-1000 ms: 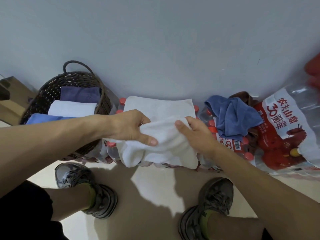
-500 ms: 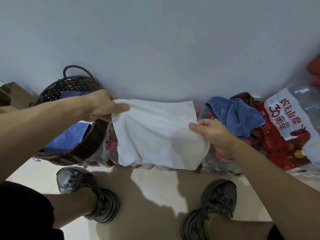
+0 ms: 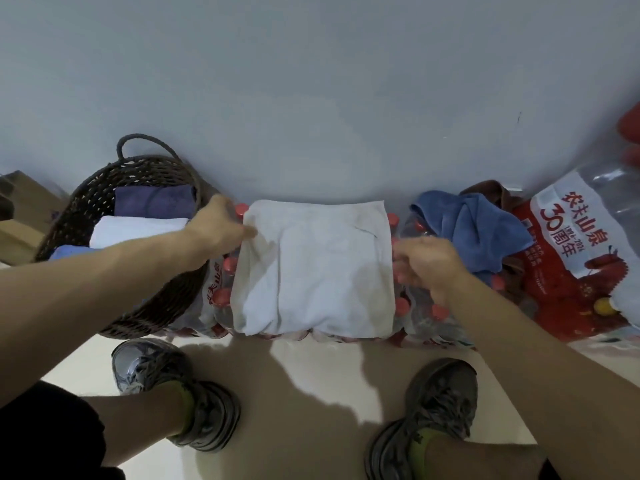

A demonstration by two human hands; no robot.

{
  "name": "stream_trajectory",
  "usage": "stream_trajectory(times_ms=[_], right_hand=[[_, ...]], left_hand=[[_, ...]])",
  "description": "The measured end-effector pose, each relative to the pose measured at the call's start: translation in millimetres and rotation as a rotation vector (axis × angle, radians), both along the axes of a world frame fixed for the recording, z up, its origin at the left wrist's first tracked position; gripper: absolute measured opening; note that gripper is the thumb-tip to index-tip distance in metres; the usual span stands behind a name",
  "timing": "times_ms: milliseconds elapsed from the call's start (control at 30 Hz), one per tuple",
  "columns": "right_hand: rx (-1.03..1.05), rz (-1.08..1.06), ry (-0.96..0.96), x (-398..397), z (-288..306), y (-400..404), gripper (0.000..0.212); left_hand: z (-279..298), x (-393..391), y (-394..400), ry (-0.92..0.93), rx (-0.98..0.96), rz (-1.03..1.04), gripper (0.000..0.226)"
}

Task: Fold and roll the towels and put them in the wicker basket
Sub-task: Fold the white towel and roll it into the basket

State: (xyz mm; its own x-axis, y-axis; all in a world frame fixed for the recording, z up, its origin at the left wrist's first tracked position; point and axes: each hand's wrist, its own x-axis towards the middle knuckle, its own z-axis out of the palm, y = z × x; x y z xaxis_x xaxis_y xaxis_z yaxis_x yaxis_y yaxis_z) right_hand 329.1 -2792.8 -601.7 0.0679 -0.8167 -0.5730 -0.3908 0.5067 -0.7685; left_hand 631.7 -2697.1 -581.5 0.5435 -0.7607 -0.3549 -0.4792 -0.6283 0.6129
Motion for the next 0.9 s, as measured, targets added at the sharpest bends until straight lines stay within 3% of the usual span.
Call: stream_trajectory(times_ms=[67, 167, 233, 367, 567, 733, 800, 900], right_hand=[[0.040, 0.193, 0.214, -5, -13, 9, 0.014], [0.013, 0.406, 0.411, -7, -26, 27, 0.027], [-0.042, 0.489, 0.547, -5, -32, 36, 0.037], [-0.123, 0.493, 0.576, -5, -42, 47, 0.029], [-0.110, 0.396, 0.508, -13, -34, 44, 0.016], [-0.023, 0.425, 0.720, -21, -33, 39, 0.035], [-0.161, 0.446, 0.772, -6, -31, 38, 0.041], [-0.400, 0.521, 0.616, 35, -23, 31, 0.035]], left_hand=[[-8, -9, 15, -0.102, 0.185, -0.115, 0.020], [-27, -23, 39, 0.025, 0.472, -0.197, 0.035], [-40, -31, 56, 0.067, 0.521, -0.189, 0.038], [-59, -44, 82, -0.001, 0.472, -0.278, 0.036], [-68, -45, 88, -0.115, 0.263, -0.228, 0.027], [-62, -44, 81, 0.088, 0.262, -0.279, 0.026], [-57, -44, 81, 0.180, 0.245, -0.249, 0.026], [-50, -43, 88, 0.298, 0.226, -0.144, 0.018]])
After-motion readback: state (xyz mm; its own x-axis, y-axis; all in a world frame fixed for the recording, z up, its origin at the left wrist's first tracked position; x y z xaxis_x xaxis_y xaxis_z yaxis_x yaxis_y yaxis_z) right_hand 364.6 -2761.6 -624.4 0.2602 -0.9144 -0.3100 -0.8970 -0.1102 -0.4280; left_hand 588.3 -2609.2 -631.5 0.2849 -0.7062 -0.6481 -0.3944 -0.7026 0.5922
